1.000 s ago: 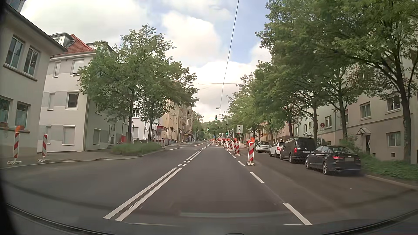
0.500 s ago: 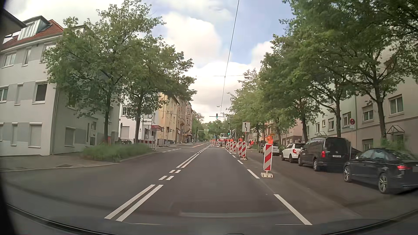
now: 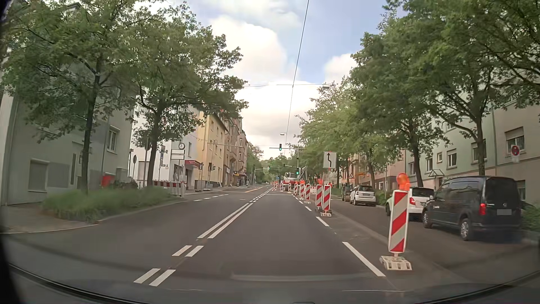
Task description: Follow the waypoints while adhering to traffic rules and regulations
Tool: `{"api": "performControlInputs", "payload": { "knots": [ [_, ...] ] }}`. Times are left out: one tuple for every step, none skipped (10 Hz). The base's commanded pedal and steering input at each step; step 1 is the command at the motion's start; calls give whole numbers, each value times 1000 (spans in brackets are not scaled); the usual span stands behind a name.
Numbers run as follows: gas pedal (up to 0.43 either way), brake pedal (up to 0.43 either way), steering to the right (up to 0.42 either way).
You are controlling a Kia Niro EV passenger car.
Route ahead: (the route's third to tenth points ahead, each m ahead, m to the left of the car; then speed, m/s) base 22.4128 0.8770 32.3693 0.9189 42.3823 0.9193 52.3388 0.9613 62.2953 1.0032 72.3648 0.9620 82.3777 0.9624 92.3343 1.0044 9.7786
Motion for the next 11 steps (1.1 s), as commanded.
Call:
{"api": "performControlInputs", "payload": {
  "knots": [
    [130, 0, -3],
    [130, 0, -4],
    [130, 0, -4],
    [130, 0, -3],
    [130, 0, -4],
    [130, 0, -3],
    [130, 0, -3],
    [130, 0, -2],
    [130, 0, -2],
    [130, 0, -2],
    [130, 0, -2]
  ]
}}
